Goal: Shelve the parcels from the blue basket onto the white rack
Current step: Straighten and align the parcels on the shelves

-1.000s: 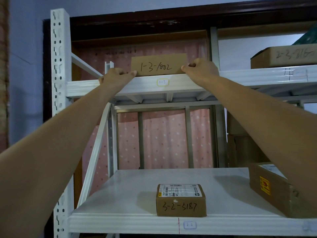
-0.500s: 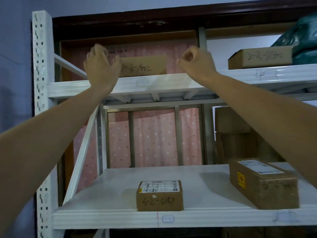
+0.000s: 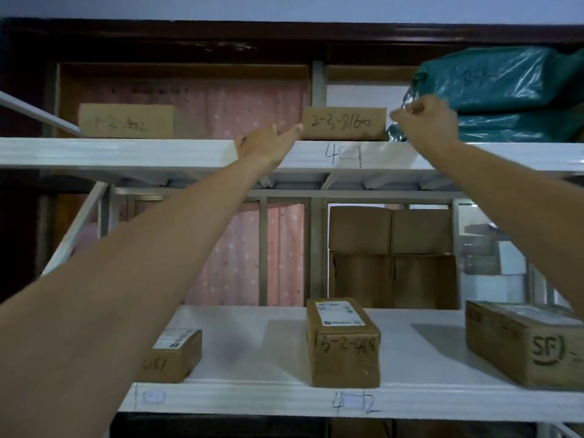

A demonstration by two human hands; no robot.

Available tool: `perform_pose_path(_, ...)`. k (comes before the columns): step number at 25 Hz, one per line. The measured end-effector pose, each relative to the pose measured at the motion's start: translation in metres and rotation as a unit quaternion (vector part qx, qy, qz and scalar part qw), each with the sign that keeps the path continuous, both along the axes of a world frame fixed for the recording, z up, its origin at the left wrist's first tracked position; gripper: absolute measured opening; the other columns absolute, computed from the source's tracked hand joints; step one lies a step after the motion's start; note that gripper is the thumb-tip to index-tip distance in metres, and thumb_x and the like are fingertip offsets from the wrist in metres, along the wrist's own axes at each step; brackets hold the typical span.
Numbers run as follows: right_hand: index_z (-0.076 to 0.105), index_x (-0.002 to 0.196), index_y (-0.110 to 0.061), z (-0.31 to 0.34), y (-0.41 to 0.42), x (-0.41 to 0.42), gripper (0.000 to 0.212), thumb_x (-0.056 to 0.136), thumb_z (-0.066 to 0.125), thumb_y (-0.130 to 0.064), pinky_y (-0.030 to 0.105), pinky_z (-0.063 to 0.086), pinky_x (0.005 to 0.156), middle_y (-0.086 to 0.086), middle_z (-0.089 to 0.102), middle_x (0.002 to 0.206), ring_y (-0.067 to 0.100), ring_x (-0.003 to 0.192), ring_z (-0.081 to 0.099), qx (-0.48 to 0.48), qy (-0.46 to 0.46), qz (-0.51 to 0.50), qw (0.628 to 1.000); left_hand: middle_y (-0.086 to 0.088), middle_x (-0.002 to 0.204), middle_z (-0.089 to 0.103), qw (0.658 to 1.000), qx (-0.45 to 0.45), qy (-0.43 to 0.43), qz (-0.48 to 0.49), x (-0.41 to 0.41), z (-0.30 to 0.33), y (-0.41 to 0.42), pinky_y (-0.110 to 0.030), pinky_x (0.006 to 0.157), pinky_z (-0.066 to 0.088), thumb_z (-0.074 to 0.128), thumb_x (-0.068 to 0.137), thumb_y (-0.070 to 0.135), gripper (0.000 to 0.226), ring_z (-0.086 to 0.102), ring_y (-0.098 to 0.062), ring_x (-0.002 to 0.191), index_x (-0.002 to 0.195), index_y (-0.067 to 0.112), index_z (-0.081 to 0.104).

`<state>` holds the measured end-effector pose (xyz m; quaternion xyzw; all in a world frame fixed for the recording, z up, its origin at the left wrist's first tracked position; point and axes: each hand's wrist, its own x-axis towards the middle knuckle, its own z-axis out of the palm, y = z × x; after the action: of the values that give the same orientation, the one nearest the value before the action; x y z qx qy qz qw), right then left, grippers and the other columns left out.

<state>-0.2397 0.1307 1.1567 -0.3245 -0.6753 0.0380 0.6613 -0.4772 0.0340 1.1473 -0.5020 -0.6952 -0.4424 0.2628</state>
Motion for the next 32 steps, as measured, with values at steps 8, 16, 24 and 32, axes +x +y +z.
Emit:
perform_pose_path(8,0.070,0.087,-0.013,-0.010,0.026,-0.010,0.060,0.078,0.053,-0.070,0.033,0.043,0.070,0.003,0.063,0.078,0.022,0.077,0.058,-0.018,-0.059,0.002,0.998,-0.006,0.127,0.060,0.994,0.011,-0.012,0.111,0.001,0.003,0.021,-0.046,0.106,0.020,0.021,0.076,0.082,0.082,0.041,-0.030,0.127,0.120,0.025,0.061)
perform_pose_path(16,0.073,0.095,-0.014,-0.007,0.027,-0.019,0.063,0.081,0.051,-0.071,0.032,0.046,0.073,0.008,0.072,0.091,0.024,0.079,0.059,-0.019,-0.076,-0.078,0.994,-0.003,0.127,0.058,0.994,0.006,-0.012,0.112,-0.003,0.008,0.021,-0.043,0.103,0.022,0.030,0.074,0.080,0.078,0.038,-0.029,0.130,0.118,0.022,0.058)
perform_pose_path(24,0.055,0.127,-0.007,-0.044,-0.004,-0.026,0.062,0.087,0.056,-0.054,0.040,0.046,0.097,0.012,0.059,0.127,0.029,0.114,0.057,0.013,-0.019,-0.052,0.998,-0.002,0.129,0.057,0.997,0.058,-0.008,-0.056,-0.002,-0.030,-0.013,-0.033,0.108,0.024,0.048,0.089,0.054,0.050,0.044,-0.020,0.125,0.122,0.018,0.057)
perform_pose_path(32,0.053,0.123,-0.016,-0.221,-0.107,-0.160,0.054,0.080,0.069,-0.044,0.038,0.052,0.090,0.003,0.058,0.121,0.016,0.106,0.057,0.011,-0.213,0.205,0.955,-0.001,0.114,0.055,0.982,-0.007,-0.122,-0.147,-0.121,-0.201,-0.114,-0.026,0.090,0.040,0.062,0.088,0.024,0.034,0.053,-0.018,0.110,0.117,0.010,0.054)
